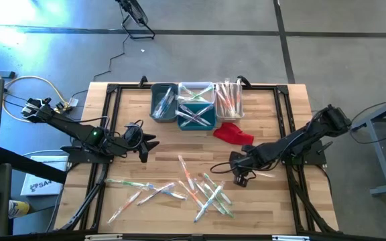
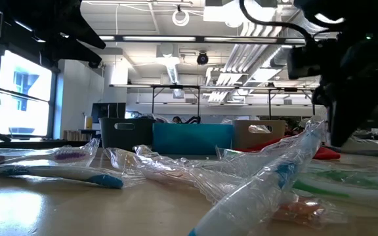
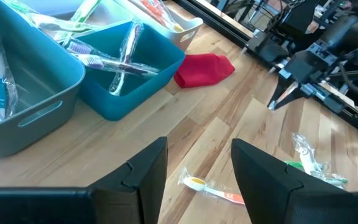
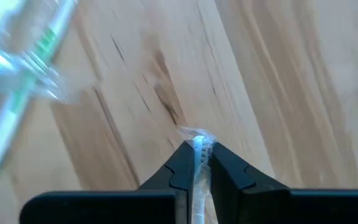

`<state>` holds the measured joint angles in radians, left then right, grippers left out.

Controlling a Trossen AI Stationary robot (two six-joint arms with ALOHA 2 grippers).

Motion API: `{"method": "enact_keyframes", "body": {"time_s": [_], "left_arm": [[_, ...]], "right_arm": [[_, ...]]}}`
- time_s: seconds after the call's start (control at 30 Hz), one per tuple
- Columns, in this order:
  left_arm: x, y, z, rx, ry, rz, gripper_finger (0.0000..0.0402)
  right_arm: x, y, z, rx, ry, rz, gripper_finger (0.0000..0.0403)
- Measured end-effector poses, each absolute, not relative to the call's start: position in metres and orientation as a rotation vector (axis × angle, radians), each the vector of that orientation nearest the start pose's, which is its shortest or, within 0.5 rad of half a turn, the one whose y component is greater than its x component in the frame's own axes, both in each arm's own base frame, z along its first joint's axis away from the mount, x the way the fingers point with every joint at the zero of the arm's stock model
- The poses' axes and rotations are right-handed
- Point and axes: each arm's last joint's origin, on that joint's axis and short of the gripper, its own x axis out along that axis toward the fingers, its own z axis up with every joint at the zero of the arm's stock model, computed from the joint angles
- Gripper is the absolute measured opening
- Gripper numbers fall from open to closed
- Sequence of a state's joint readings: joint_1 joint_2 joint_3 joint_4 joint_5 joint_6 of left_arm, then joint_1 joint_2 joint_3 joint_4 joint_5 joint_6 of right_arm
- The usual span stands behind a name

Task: Pick & Place Toothbrushes
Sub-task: Put the orange toothbrush into the white bin

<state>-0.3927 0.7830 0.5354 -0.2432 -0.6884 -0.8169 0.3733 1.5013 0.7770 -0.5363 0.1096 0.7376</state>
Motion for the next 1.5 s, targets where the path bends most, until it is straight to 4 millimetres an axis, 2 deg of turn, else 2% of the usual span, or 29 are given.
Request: {"method": "enact_keyframes", "body": {"time_s": [0.27, 0.43, 0.6, 0.83, 0.97, 1.23, 1.33, 1.5], "left_arm": [[0.159, -0.046, 0.245, -0.546, 0.275, 0.438, 0.0175], [0.159, -0.046, 0.245, -0.546, 0.274, 0.438, 0.0175], [0.159, -0.046, 0.245, -0.547, 0.274, 0.437, 0.0175], [0.159, -0.046, 0.245, -0.550, 0.274, 0.438, 0.0175], [0.159, -0.046, 0.246, -0.552, 0.272, 0.437, 0.0175], [0.159, -0.045, 0.247, -0.549, 0.252, 0.458, 0.0175], [0.159, -0.045, 0.247, -0.546, 0.248, 0.466, 0.0175], [0.159, -0.045, 0.246, -0.544, 0.250, 0.467, 0.0175]], "right_arm": [[0.256, 0.093, 0.186, 0.306, 1.121, -0.267, 0.0027], [0.265, 0.087, 0.211, 0.246, 1.108, -0.311, 0.0019], [0.279, 0.074, 0.244, 0.171, 1.042, -0.356, 0.0010], [0.297, 0.041, 0.293, 0.115, 0.885, -0.468, 0.0010], [0.291, 0.016, 0.327, 0.111, 0.738, -0.539, 0.0010], [0.248, -0.033, 0.382, 0.112, 0.483, -0.640, 0.0009], [0.240, -0.048, 0.393, 0.130, 0.416, -0.639, 0.0009], [0.240, -0.075, 0.402, 0.147, 0.326, -0.592, 0.0009]]}}
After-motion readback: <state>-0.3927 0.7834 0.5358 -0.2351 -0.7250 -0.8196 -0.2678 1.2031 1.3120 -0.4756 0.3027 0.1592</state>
